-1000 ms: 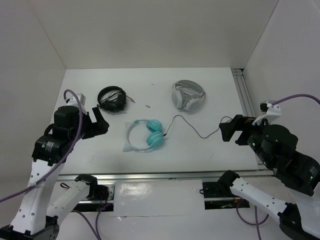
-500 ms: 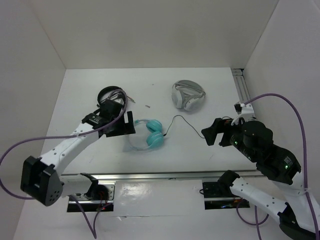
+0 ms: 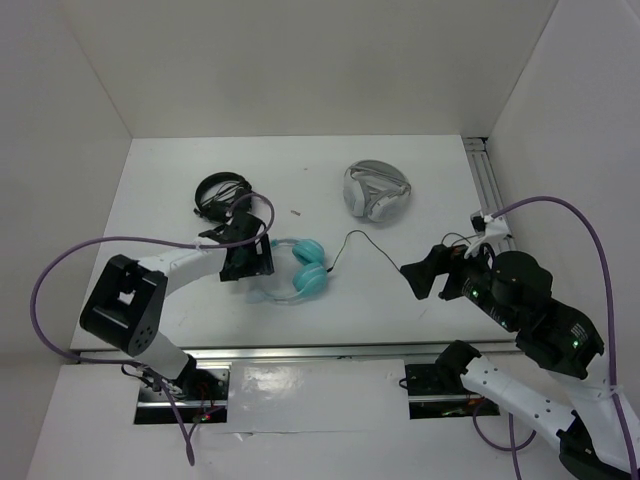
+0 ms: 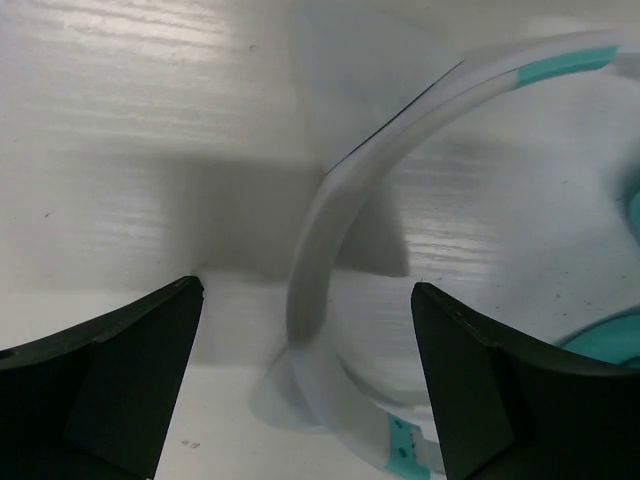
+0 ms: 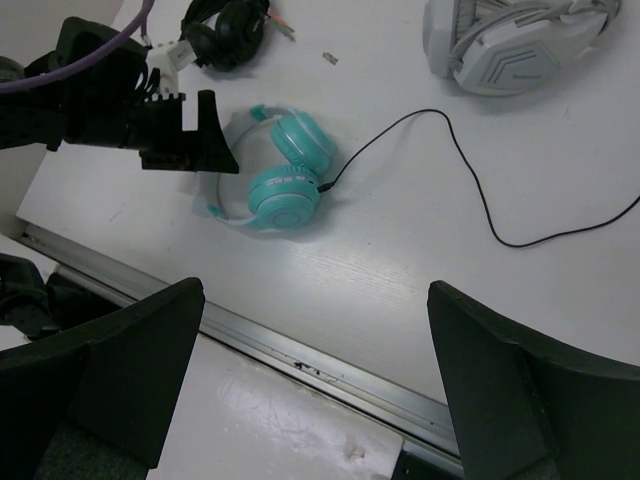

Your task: Wrap the headphones

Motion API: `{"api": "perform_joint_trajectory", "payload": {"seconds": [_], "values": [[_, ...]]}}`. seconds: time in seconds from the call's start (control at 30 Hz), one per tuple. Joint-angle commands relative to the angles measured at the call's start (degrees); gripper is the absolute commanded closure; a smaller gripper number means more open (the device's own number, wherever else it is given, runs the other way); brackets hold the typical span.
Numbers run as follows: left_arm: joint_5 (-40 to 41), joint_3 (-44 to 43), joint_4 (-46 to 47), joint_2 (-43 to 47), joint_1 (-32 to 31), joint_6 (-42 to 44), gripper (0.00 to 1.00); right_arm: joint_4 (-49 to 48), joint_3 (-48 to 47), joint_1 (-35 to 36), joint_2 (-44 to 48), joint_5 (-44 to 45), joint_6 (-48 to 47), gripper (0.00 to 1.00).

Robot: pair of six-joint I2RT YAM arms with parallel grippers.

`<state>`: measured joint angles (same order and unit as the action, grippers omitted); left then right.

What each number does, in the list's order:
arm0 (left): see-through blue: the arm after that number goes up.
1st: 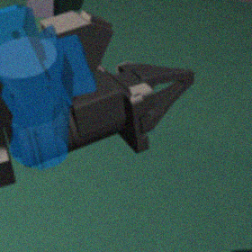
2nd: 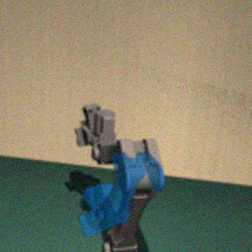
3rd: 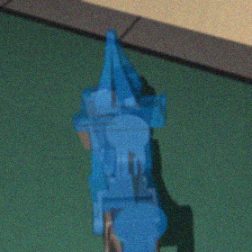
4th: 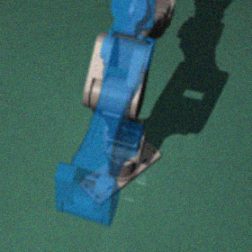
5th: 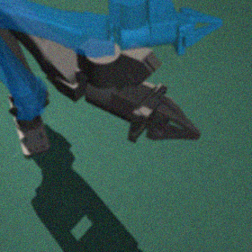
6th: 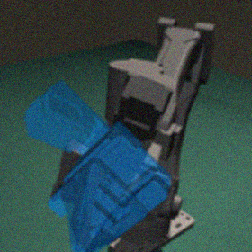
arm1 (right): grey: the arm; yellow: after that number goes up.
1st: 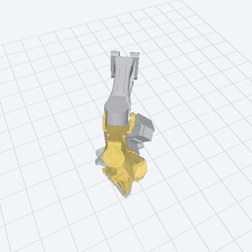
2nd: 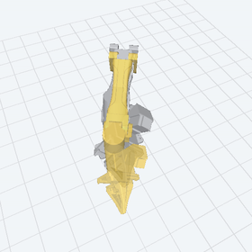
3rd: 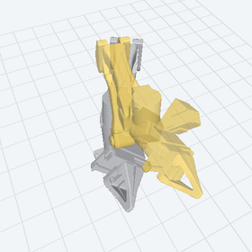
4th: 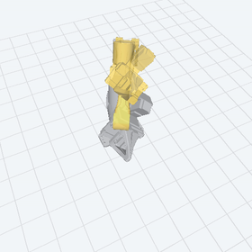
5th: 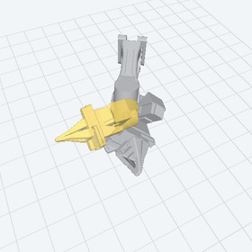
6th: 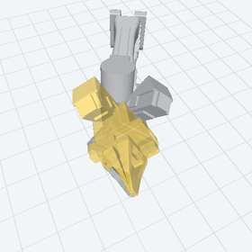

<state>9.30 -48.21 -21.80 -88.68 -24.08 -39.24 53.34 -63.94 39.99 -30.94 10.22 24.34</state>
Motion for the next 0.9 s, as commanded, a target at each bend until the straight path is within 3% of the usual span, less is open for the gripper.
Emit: {"api": "perform_joint_trajectory", "payload": {"seconds": [0.0,0.13,0.17,0.3,0.4,0.47,0.53,0.7,0.87], "values": [[1.51,0.83,3.61,-2.1,0.26,-1.1,0.02,-3.68,0.49,0.18,0.52,-0.9,-0.78,0.0],[2.03,1.36,4.14,-3.34,0.26,-1.62,0.15,-4.21,1.1,0.18,1.14,-0.9,-0.26,0.0],[2.04,1.88,4.14,-3.34,0.26,-1.63,0.29,-4.82,1.62,0.18,1.14,-0.9,-0.26,0.0],[2.65,2.41,4.14,-4.39,-0.8,-2.15,0.49,-4.83,1.63,0.18,1.14,-0.9,-0.26,0.0],[3.87,1.72,1.09,-4.39,-2.99,-4.15,0.72,-4.83,1.1,0.18,1.14,-0.9,0.27,0.0],[4.41,1.1,0.18,-5.53,-3.52,-4.79,0.8,-4.83,0.57,0.18,1.14,-1.43,0.27,0.0],[4.41,-0.38,-2.43,-7.99,-4.13,-6.45,1.0,-5.44,0.57,0.18,1.14,-1.96,0.27,0.0],[12.74,-4.17,-12.89,-5.81,-11.42,-10.05,1.0,-12.45,3.55,0.18,1.76,-6.86,-2.18,0.0],[18.82,-8.82,-28.97,7.96,-18.63,-17.0,1.0,-27.21,11.46,0.18,8.25,-14.79,-3.77,0.0]]}}
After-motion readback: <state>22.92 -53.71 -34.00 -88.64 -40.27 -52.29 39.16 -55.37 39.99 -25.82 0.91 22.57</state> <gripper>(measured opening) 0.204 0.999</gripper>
